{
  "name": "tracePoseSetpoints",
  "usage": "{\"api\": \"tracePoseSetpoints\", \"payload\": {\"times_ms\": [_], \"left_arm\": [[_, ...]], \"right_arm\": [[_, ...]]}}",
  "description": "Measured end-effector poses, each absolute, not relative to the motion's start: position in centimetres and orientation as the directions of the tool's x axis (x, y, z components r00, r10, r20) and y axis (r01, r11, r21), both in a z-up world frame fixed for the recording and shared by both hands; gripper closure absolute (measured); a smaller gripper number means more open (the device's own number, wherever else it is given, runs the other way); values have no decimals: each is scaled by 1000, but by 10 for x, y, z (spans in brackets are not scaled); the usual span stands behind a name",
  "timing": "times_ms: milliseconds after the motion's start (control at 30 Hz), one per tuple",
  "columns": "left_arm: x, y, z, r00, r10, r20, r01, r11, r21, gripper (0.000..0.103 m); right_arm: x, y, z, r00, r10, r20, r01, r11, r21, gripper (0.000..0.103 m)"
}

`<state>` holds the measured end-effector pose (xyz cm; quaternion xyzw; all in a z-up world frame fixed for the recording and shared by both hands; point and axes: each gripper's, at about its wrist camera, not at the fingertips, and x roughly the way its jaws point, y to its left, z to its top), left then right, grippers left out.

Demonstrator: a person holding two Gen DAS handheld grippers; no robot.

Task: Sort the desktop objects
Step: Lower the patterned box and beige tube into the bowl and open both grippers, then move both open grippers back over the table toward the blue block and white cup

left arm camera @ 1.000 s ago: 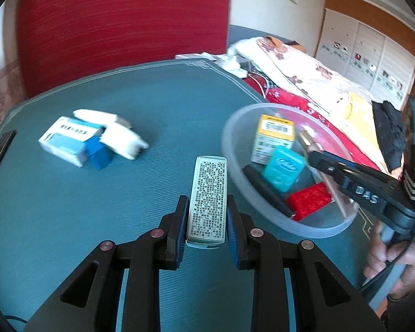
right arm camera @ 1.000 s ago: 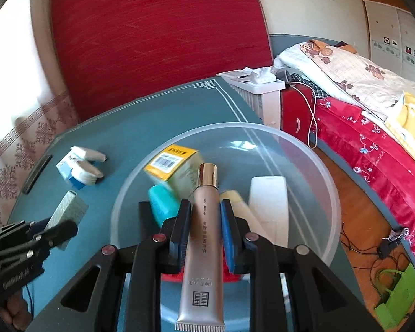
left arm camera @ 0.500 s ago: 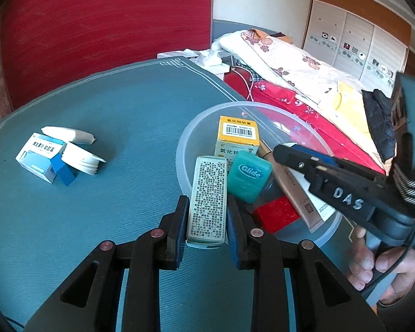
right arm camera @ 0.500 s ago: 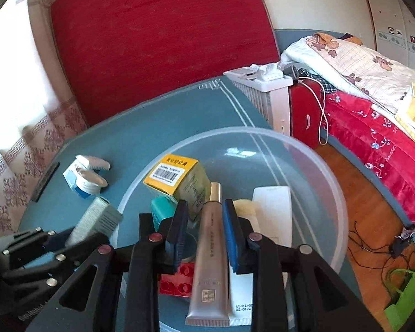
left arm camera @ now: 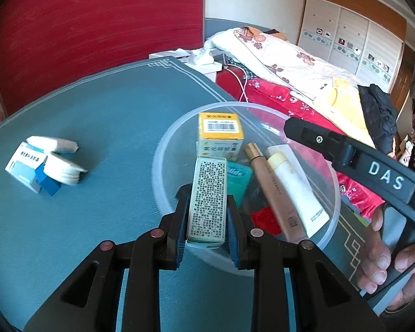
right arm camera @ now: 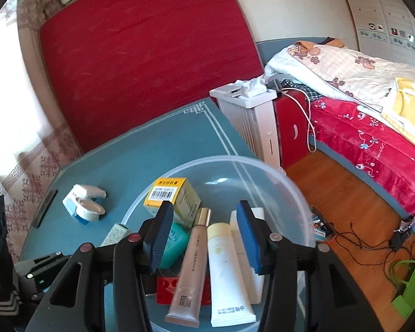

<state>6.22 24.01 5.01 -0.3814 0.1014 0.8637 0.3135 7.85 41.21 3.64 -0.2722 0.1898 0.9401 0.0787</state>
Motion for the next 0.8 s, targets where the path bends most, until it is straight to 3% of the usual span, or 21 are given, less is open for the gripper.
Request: {"api": "tracePoseSetpoints", "payload": {"times_ms": [333, 367, 467, 800], "left_arm": [[52, 254, 47, -474, 496, -728, -633, -767, -110, 75], [49, 253, 46, -460, 505, -730, -635, -762, -127, 70], [44, 247, 44, -450, 525, -722, -618, -767, -173, 41], [39, 224, 53, -517, 511, -687, -572, -803, -167, 40]], "right_arm": [[84, 422, 45, -851, 66, -521, -280, -896, 345, 40], [84, 423, 44, -851, 65, -522, -280, -896, 345, 40], [84, 422, 44, -850, 63, -522, -278, -897, 343, 39], [85, 418, 41, -846, 56, -530, -273, -900, 341, 35]]}}
